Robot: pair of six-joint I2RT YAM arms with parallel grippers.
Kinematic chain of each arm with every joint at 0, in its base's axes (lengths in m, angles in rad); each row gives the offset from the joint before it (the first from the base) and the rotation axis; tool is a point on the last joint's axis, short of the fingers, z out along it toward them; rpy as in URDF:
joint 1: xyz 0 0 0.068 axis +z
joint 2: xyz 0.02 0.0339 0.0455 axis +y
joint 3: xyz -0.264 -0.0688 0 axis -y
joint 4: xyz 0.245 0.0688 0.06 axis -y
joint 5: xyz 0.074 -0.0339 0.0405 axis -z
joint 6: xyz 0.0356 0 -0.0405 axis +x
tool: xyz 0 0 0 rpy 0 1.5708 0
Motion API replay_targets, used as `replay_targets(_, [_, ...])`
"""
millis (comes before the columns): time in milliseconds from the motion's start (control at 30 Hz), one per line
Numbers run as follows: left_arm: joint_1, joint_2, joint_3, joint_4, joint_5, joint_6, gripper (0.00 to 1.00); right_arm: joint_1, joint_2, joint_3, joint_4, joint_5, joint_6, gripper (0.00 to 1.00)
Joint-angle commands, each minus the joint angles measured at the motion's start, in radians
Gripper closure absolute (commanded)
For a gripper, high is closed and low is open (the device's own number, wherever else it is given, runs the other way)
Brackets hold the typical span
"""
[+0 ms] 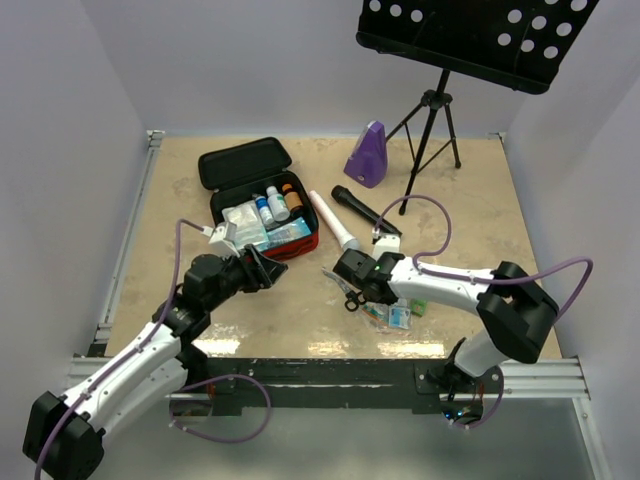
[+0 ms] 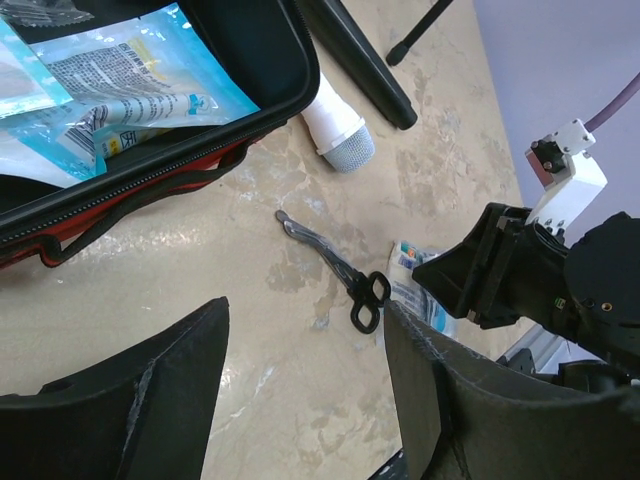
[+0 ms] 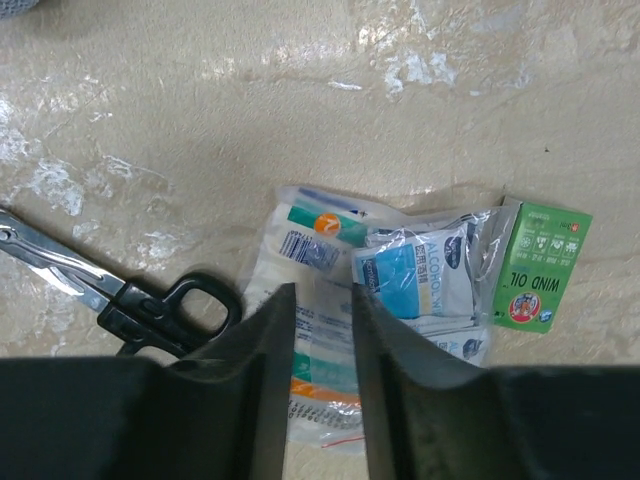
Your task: Organize the medicine kit
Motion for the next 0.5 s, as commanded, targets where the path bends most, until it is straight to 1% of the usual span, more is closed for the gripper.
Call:
replay_targets(0, [-0.001, -0.023, 0.023, -0.008, -0.021, 0.017, 0.33, 0.016, 0.014, 0.001, -0.002, 0.015, 0.0, 0.75])
replay_targets(67, [-0.001, -0.031, 0.023, -0.018, -0.024, 0.018, 0.33, 0.018, 0.008, 0.001, 0.002, 0.013, -0.003, 0.85])
replay_targets(133, [-0.003, -0.034, 0.02, -0.021, -0.025, 0.017, 0.33, 0.018, -0.009, 0.004, 0.001, 0.019, -0.006, 0.97])
replay_targets(167, [-0.001, -0.034, 0.018, -0.021, -0.025, 0.017, 0.33, 0.021, -0.021, 0.007, -0.001, 0.021, -0.009, 1.0])
replay_targets(300, [-0.001, -0.034, 0.015, -0.019, -0.028, 0.018, 0.33, 0.058, -0.11, 0.059, 0.002, 0.032, -0.025, 1.0])
replay_targets(367, [-0.001, -0.03, 0.021, -0.021, -0.031, 0.02, 0.33, 0.061, -0.147, 0.108, -0.005, 0.035, -0.028, 1.0])
replay_targets(467, [-0.003, -0.017, 0.036, -0.031, -0.041, 0.022, 0.33, 0.062, -0.184, 0.188, 0.021, 0.036, -0.075, 1.0])
